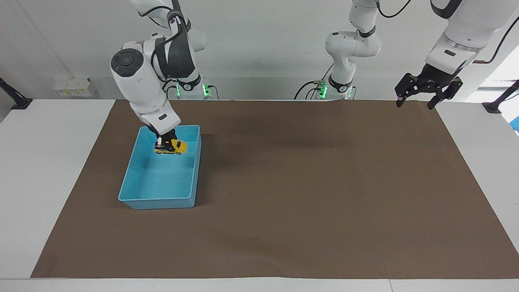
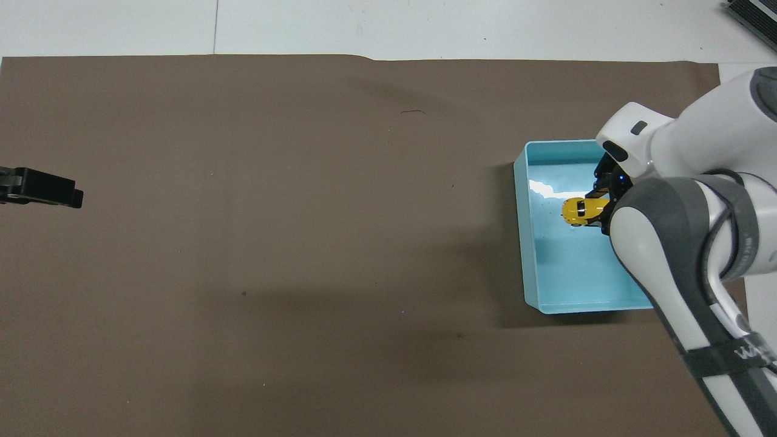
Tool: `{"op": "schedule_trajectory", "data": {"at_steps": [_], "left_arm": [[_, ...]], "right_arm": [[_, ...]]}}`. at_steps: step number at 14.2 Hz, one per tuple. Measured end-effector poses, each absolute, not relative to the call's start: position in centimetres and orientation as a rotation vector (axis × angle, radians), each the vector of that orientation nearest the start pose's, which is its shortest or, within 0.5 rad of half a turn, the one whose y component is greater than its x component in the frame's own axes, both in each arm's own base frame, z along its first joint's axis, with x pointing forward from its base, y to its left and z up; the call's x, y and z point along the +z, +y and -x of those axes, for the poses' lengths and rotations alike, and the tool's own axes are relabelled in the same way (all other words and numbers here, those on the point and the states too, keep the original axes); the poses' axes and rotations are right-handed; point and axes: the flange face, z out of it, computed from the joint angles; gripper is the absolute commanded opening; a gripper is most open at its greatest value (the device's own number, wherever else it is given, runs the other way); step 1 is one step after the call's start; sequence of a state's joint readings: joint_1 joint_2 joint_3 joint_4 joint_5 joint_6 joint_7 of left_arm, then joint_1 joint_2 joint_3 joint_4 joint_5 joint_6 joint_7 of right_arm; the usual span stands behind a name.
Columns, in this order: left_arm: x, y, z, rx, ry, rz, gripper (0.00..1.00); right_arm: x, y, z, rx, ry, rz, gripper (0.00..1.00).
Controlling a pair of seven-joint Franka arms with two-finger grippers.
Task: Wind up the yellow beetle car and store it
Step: 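Lift the car with the right gripper and lower it into the box, then open the right gripper and withdraw it from the box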
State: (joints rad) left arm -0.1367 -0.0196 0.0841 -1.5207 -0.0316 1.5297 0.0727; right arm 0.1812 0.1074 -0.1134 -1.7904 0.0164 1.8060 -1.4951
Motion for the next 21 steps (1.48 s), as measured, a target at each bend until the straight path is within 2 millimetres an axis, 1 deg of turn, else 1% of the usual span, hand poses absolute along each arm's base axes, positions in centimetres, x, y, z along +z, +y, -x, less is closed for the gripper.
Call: {"op": "schedule_trajectory", "data": {"at_steps": [1, 2, 3, 5, 7, 9, 11, 14, 16, 19, 20, 21], "left_arm": [[65.5, -3.2, -54.4, -0.046, 0.202, 3.168, 1.00], [65.5, -3.2, -54.4, -0.046, 0.202, 3.168, 1.00], [65.5, -3.2, -54.4, -0.046, 0.202, 3.168, 1.00], [65.5, -3.2, -54.4, -0.046, 0.202, 3.168, 1.00], [65.5, -3.2, -54.4, -0.046, 0.202, 3.168, 1.00], [65.5, -3.2, -54.4, -0.046, 0.202, 3.168, 1.00], [65.5, -3.2, -54.4, -0.046, 0.202, 3.168, 1.00], [65.5, -3.2, -54.4, -0.046, 0.202, 3.168, 1.00], [65.5, -3.2, -54.4, -0.046, 0.202, 3.168, 1.00], [65.5, -3.2, -54.4, -0.046, 0.202, 3.168, 1.00], [65.5, -3.2, -54.4, -0.046, 0.202, 3.168, 1.00], [65.5, -3.2, -54.4, -0.046, 0.202, 3.168, 1.00]], "right_arm": [[47.2, 3.2, -57.8, 0.100, -2.169, 2.180, 0.00], [46.4, 2.7, -57.4, 0.094, -2.175, 2.177, 0.00], [45.3, 2.7, -56.9, 0.082, -2.186, 2.178, 0.00], [42.2, 2.8, -56.2, 0.058, -2.225, 2.181, 0.00], [39.0, 2.4, -55.2, 0.046, -2.255, 2.174, 0.00], [37.0, 1.5, -54.5, 0.029, -2.277, 2.167, 0.00], [35.6, 0.9, -54.1, 0.004, -2.293, 2.175, 0.00], [33.4, 0.9, -54.0, -0.002, -2.302, 2.179, 0.00], [32.8, 0.9, -54.1, 0.004, -2.302, 2.176, 0.00], [32.7, 0.9, -54.1, 0.005, -2.302, 2.176, 0.00], [32.4, 1.0, -54.1, 0.004, -2.303, 2.176, 0.04], [32.1, 1.0, -54.2, 0.003, -2.306, 2.175, 0.52]]}}
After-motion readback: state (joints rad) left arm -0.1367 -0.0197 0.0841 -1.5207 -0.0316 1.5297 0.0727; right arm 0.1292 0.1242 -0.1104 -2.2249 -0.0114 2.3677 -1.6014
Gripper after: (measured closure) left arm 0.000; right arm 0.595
